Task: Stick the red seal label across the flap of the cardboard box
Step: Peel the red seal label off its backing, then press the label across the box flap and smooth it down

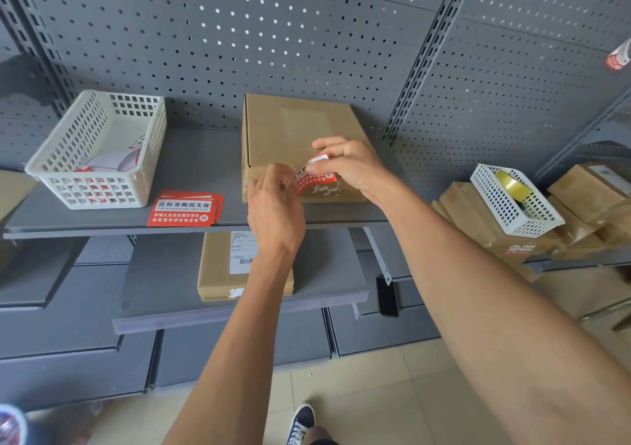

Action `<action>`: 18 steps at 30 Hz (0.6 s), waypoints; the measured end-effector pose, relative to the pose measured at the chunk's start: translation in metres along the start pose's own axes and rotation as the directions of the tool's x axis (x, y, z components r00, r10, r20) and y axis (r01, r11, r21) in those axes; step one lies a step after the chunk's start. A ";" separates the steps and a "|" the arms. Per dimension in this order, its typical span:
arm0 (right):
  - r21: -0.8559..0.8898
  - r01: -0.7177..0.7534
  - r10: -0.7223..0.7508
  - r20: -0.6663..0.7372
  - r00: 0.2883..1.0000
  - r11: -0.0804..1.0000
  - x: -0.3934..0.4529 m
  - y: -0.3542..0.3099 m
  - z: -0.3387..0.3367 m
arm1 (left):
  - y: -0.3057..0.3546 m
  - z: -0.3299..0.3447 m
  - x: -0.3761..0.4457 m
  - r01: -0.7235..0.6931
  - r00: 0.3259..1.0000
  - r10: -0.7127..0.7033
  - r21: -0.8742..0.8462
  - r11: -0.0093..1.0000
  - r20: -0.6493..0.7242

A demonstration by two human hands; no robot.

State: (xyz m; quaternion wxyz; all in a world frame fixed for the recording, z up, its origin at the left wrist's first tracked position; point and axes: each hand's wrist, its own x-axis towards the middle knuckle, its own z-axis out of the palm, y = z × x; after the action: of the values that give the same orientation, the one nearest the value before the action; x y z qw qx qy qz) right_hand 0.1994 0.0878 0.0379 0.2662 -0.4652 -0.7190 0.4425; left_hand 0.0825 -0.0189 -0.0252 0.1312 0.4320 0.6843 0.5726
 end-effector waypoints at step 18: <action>0.165 0.118 -0.110 -0.055 0.992 0.979 -0.016 0.003 -0.020 | 0.035 -0.054 0.047 -0.115 0.990 0.117 -0.025 0.993 0.074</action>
State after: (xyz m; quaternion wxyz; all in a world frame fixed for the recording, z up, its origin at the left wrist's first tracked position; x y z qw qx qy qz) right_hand 0.2234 0.0813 0.0452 0.3458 -0.4089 -0.6984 0.4748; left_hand 0.0339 -0.0212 0.0381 0.1281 0.4909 0.6466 0.5696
